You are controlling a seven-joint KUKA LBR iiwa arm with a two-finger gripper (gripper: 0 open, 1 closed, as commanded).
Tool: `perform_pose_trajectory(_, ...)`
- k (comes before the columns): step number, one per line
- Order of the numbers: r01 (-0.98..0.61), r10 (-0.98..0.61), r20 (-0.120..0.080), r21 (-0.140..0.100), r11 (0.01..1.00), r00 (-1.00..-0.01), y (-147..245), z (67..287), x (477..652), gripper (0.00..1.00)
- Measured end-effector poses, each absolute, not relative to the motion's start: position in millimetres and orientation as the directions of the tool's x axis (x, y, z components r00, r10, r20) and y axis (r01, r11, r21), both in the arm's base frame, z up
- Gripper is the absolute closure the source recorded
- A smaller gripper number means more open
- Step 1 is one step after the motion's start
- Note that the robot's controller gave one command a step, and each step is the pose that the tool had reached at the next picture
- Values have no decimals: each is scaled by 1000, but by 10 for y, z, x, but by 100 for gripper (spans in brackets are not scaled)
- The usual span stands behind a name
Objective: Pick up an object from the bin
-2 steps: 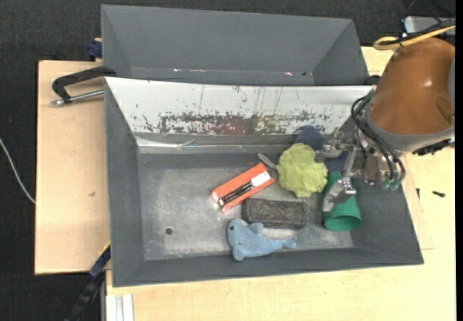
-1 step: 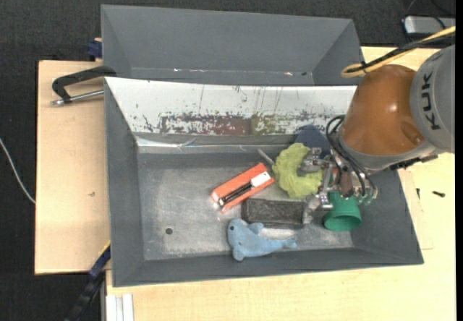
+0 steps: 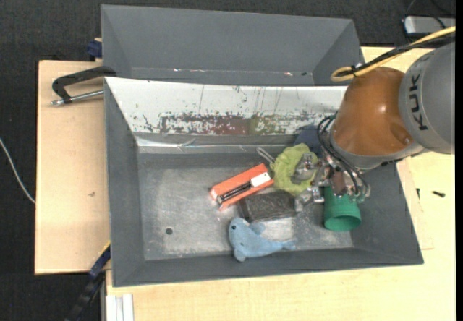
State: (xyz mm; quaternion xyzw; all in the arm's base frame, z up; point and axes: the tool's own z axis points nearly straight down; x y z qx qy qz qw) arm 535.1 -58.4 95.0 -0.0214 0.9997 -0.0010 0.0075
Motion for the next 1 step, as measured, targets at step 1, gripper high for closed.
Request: perform_pose_trajectory(1, -43, -43, -15, -2, 999, -999, -584, 950, 5351, 100)
